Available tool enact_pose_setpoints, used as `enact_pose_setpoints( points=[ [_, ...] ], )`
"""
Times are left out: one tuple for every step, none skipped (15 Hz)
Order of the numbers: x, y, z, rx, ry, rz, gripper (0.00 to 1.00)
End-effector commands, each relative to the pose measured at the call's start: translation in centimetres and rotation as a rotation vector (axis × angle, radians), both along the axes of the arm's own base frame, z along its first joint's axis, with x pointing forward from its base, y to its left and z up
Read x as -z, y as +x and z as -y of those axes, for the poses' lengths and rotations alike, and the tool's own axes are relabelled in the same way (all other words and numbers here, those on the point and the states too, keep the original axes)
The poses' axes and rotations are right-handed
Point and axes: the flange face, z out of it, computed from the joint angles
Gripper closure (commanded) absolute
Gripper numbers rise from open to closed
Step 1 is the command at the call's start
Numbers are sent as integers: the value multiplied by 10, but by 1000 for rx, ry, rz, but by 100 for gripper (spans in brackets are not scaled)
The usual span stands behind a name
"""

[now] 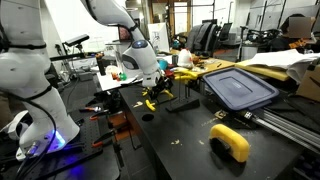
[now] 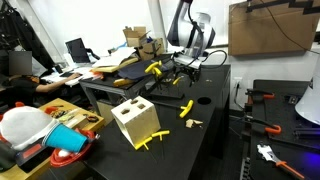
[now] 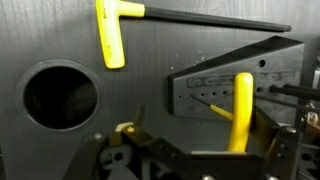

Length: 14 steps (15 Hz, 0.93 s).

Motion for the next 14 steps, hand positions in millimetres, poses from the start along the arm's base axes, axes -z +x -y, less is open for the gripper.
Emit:
enact_pose_setpoints(
  points=[
    [-54, -11, 5, 88, -39, 112, 0],
    [-72, -11, 9, 107, -59, 154, 0],
    [-89, -12, 13, 124, -80, 193, 0],
    [-106, -13, 17, 129, -101, 230, 0],
    [-119, -16, 20, 129, -112, 257, 0],
    [-130, -20, 23, 122, -117, 277, 0],
    [-136, -27, 25, 107, -121, 279, 0],
    [-145, -37, 20, 67, -122, 289, 0],
    [-145, -43, 21, 27, -128, 275, 0],
    [-152, -49, 19, -37, -129, 272, 0],
    [-155, -54, 17, -108, -131, 250, 0],
    [-161, -57, 16, -178, -135, 225, 0],
    [-172, -58, 15, -244, -136, 200, 0],
    [-181, -56, 12, -305, -140, 163, 0]
  ],
)
